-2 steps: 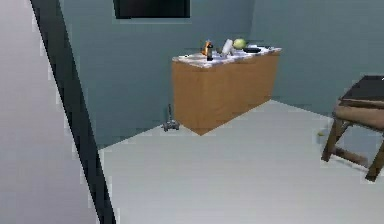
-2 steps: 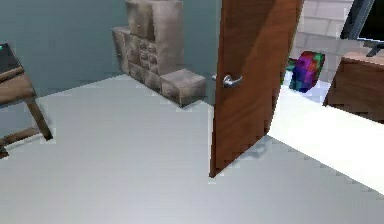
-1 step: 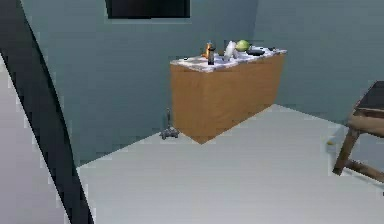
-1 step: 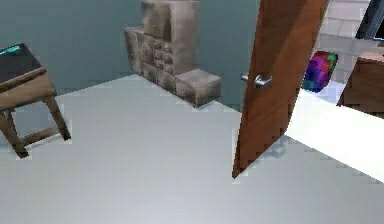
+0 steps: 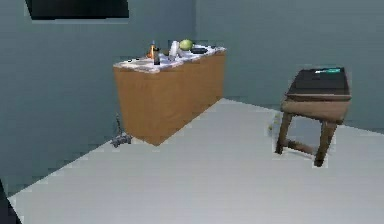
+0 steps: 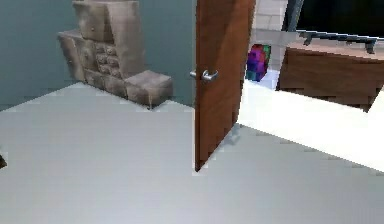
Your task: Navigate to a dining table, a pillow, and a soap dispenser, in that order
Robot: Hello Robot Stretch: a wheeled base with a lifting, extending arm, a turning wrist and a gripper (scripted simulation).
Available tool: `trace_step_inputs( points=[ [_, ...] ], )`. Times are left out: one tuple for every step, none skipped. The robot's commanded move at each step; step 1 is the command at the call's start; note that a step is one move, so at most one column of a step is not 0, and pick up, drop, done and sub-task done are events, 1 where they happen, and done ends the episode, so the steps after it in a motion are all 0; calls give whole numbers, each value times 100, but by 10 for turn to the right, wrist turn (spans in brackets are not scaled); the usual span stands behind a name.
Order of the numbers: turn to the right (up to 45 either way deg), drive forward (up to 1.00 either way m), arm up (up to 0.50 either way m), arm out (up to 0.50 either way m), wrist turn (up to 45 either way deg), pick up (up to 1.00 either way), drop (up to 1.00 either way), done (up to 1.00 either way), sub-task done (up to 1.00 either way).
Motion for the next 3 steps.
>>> trace_step_inputs(
  points=[
    [0,100,0,0,0,0,0,0,0],
    [0,70,0,0,0,0,0,0,0],
    [-240,0,0,0,0,0,0,0,0]
  ],
)
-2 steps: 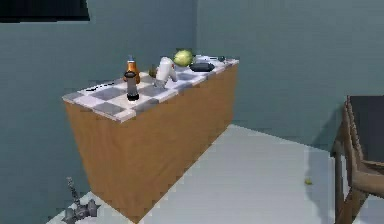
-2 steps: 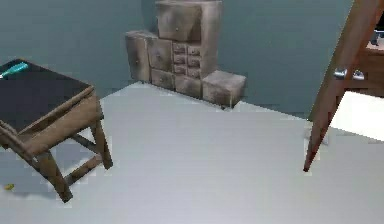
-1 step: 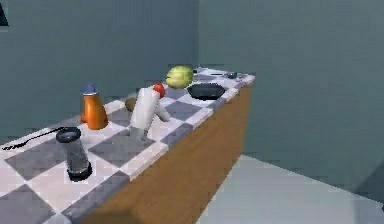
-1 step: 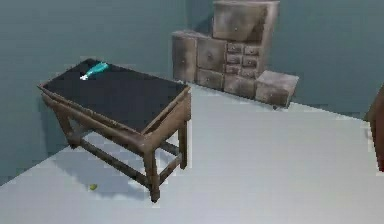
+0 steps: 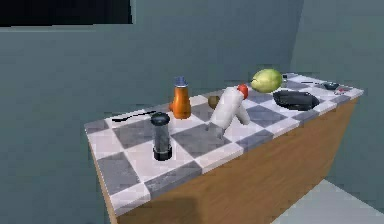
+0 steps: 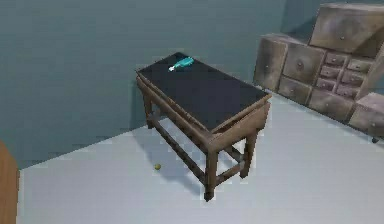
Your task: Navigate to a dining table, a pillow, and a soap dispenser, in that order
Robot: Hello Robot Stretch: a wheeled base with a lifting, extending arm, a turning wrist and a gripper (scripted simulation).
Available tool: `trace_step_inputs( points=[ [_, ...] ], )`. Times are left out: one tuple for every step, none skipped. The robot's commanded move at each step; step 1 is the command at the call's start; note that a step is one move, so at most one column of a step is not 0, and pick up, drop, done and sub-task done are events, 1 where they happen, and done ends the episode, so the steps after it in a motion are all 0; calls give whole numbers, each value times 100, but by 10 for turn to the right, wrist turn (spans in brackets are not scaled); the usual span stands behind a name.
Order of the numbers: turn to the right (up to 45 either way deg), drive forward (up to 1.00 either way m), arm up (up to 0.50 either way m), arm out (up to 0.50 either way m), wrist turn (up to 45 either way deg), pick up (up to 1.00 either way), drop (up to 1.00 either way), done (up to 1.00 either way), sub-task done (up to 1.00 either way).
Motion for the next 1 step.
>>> trace_step_inputs(
  points=[
    [0,0,0,0,0,0,0,100,0]
  ],
)
